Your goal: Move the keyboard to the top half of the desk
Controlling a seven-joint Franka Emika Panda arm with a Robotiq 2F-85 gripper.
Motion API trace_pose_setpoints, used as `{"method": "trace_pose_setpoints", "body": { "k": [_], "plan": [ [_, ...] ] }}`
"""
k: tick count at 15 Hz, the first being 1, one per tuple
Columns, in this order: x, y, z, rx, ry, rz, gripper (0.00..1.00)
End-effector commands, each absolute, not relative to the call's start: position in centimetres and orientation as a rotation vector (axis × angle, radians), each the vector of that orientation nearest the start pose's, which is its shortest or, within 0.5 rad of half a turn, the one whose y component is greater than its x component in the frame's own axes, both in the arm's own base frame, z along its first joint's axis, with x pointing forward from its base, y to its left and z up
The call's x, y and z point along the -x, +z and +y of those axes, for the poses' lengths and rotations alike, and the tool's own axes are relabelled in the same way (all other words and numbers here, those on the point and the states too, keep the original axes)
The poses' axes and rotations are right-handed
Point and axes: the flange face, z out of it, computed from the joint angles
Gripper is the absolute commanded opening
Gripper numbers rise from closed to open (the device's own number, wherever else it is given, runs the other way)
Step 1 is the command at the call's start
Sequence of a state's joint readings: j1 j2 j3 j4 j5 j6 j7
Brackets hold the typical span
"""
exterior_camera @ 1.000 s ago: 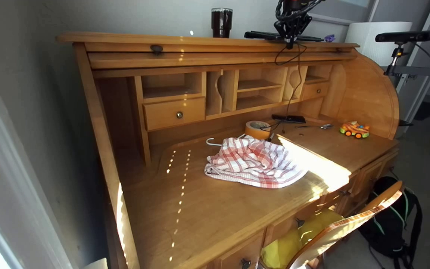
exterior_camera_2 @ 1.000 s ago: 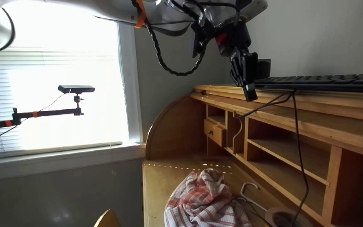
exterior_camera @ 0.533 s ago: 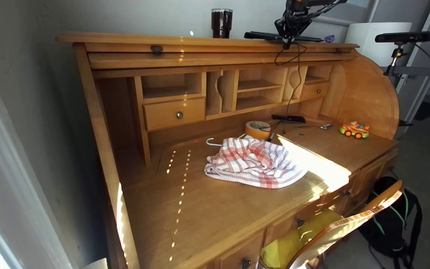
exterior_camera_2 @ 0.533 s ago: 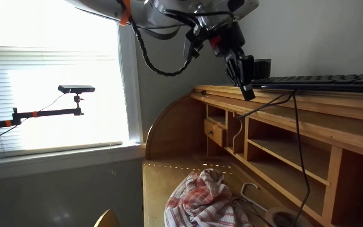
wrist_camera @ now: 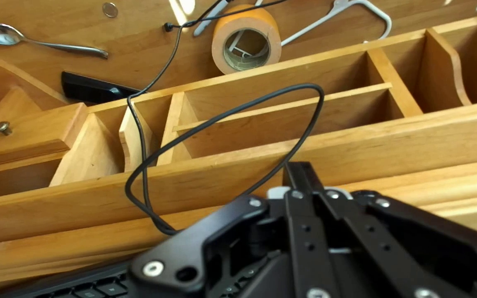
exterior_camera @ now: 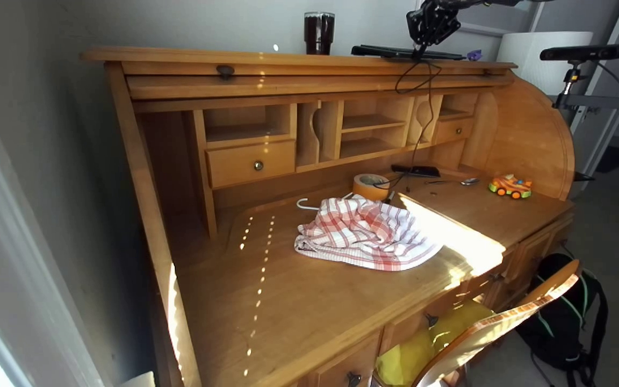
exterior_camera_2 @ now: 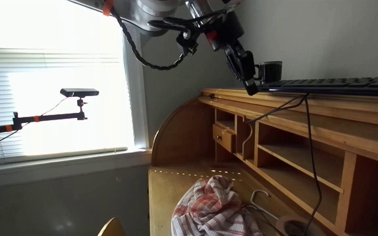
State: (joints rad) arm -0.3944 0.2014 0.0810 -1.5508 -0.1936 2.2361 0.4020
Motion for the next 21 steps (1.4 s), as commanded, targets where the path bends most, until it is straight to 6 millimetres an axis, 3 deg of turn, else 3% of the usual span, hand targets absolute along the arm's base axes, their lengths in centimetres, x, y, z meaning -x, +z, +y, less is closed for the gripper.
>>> {"method": "trace_pose_setpoints", "body": {
  "k": [1, 7, 21],
  "plan": [
    [-60.5, 58.7, -20.9, 2.949, -0.868, 1.030, 0.00],
    [-60.9, 57.8, -20.4, 2.942, -0.897, 1.064, 0.00],
    [-63.5, 58.3, -19.8, 2.875, -1.022, 1.146, 0.00]
  ]
}}
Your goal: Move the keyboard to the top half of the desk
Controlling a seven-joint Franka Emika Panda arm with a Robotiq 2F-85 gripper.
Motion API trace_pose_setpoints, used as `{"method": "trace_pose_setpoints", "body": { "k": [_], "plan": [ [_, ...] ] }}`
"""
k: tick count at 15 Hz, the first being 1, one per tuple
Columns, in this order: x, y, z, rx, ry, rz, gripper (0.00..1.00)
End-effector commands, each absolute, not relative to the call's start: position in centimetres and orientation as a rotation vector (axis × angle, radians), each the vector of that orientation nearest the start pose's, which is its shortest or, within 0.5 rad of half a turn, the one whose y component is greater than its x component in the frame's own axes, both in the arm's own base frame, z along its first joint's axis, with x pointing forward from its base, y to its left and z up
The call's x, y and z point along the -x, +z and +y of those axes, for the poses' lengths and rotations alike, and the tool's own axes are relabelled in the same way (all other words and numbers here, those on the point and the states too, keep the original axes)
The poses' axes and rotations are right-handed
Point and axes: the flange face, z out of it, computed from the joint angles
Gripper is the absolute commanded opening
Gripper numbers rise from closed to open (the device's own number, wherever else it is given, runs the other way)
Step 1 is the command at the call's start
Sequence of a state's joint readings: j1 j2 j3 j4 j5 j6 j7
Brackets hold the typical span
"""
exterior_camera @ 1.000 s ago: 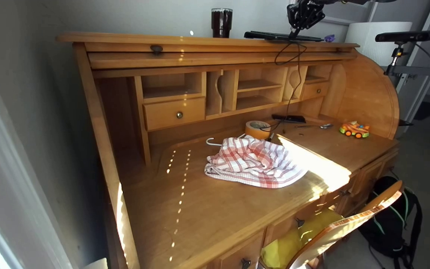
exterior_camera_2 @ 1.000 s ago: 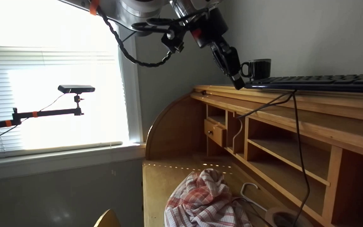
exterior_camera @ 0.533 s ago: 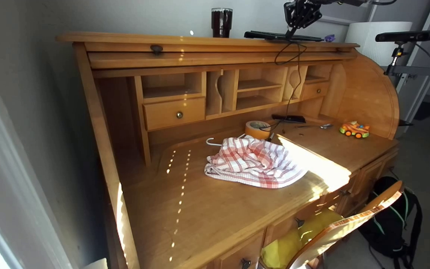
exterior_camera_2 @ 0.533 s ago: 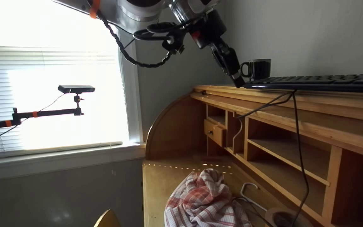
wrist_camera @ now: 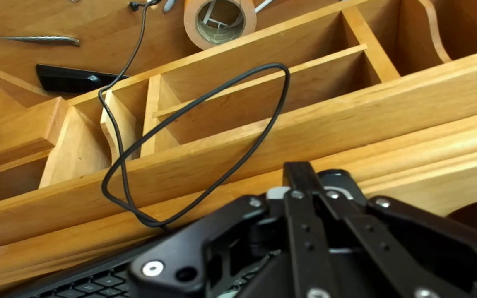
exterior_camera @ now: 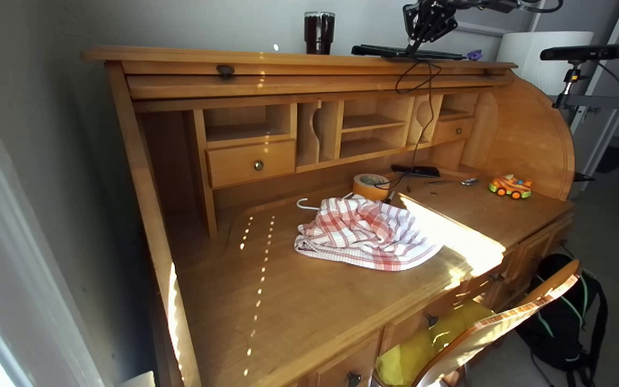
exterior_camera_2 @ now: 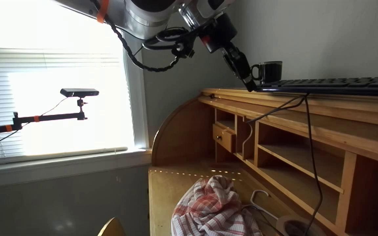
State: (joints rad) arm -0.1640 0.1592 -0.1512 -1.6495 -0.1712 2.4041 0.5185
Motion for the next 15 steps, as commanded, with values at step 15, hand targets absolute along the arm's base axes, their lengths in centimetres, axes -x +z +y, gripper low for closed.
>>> {"method": "trace_pose_setpoints", "body": {
  "k": [15],
  "plan": [
    [-65.8, 59.0, -19.2, 2.898, -1.081, 1.178, 0.00]
  ]
}}
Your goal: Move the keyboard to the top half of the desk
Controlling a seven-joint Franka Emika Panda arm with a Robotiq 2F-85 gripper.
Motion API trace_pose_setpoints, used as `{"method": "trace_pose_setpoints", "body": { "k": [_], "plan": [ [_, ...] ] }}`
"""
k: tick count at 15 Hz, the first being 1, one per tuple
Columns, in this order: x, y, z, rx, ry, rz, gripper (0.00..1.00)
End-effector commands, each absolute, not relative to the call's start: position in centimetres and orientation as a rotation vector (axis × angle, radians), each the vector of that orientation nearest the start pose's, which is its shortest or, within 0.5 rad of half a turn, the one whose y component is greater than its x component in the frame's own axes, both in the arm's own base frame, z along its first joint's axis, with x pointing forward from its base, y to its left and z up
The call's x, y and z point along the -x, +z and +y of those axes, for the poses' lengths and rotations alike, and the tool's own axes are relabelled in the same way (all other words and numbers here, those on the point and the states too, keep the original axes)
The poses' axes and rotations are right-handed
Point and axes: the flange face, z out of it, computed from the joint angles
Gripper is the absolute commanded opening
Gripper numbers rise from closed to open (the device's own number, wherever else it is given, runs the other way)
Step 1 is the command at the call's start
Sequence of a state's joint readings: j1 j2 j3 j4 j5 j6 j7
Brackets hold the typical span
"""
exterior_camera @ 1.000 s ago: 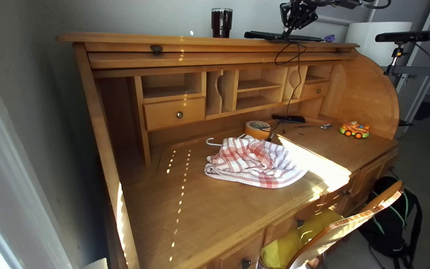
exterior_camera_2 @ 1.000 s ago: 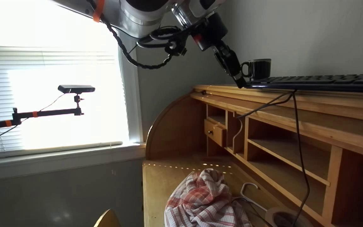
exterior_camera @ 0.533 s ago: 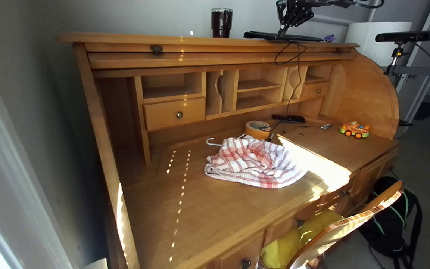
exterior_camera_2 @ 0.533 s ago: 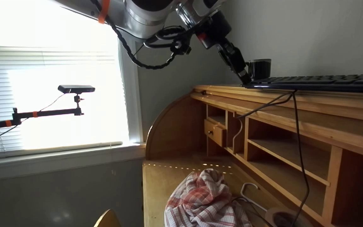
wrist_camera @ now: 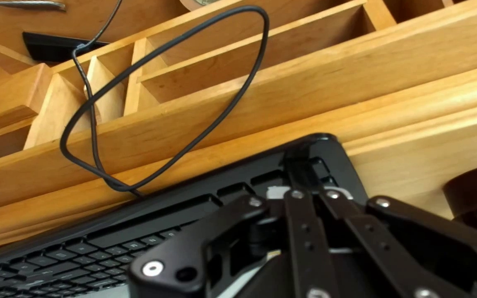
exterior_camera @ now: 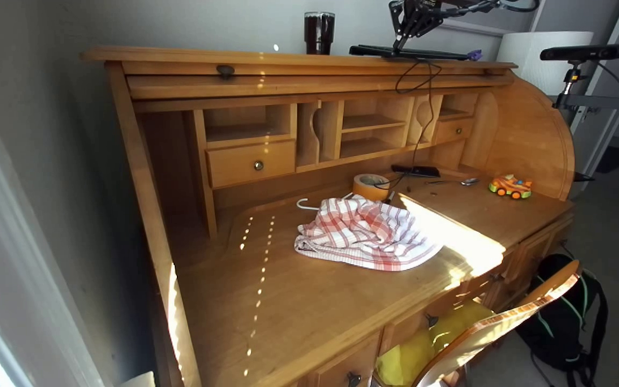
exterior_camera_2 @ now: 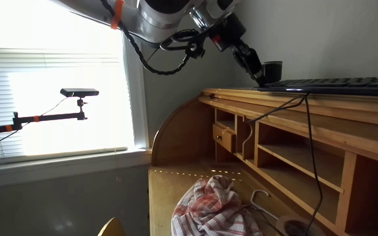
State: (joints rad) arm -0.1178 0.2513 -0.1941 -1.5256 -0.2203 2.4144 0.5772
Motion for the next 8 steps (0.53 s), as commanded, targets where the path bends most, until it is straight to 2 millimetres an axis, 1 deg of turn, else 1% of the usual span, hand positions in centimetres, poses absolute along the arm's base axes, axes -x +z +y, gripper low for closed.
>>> {"method": "trace_pose_setpoints", "body": {
  "k": [1, 5, 8],
  "plan": [
    [-65.4, 59.2, -18.9, 2.894, -1.097, 1.189, 0.00],
    [-63.7, 59.4, -17.5, 2.913, -1.099, 1.242, 0.00],
    [-62.6, 58.9, -16.9, 2.942, -1.041, 1.322, 0.00]
  ]
}}
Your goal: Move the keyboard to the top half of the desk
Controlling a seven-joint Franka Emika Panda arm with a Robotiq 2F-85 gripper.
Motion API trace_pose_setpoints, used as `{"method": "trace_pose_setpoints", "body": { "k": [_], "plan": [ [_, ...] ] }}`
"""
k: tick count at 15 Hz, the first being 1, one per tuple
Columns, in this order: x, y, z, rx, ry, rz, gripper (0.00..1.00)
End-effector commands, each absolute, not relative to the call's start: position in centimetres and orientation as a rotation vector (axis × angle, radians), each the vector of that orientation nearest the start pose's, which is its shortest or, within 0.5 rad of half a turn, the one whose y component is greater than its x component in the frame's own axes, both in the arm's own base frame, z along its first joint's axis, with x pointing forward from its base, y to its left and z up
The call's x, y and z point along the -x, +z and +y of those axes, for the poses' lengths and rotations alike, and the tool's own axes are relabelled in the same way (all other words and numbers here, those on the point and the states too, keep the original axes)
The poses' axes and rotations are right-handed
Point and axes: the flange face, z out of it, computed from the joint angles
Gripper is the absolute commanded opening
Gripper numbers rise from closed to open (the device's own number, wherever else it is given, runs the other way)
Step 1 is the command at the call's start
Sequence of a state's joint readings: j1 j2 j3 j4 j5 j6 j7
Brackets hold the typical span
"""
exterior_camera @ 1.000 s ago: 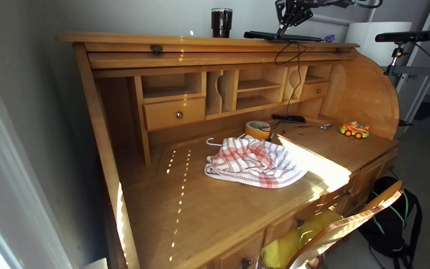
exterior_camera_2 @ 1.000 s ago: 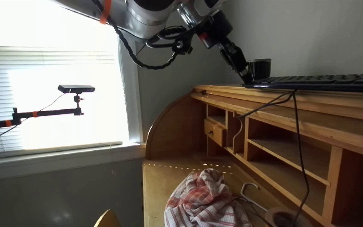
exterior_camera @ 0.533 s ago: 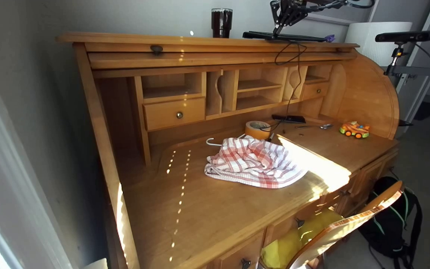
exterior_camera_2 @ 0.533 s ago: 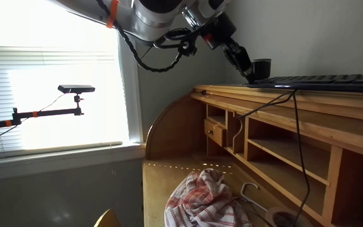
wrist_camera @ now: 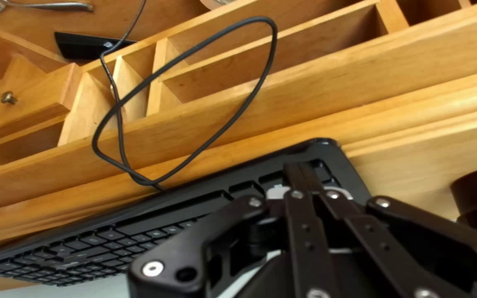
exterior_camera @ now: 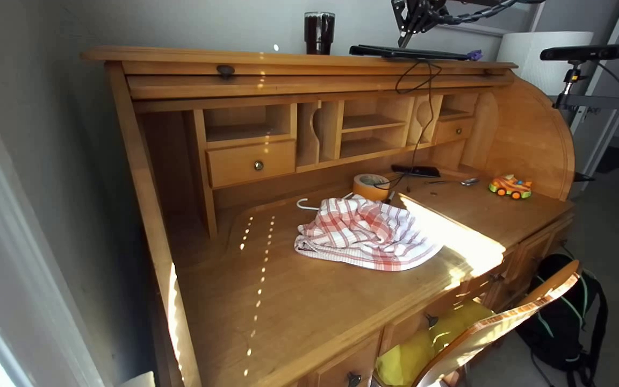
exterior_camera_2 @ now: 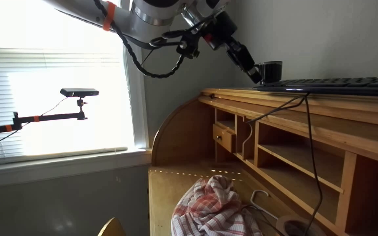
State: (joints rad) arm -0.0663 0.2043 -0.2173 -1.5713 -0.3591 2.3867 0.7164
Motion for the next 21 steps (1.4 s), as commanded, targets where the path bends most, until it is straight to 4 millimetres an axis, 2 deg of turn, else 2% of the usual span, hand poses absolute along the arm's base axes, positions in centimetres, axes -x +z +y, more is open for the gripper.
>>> {"method": "trace_pose_setpoints", "body": {
  "k": [1, 7, 21],
  "plan": [
    [-62.4, 58.6, -17.0, 2.945, -1.022, 1.343, 0.00],
    [-62.2, 57.8, -17.8, 2.900, -1.058, 1.386, 0.00],
    [-65.7, 57.1, -18.6, 2.872, -1.155, 1.300, 0.00]
  ]
}}
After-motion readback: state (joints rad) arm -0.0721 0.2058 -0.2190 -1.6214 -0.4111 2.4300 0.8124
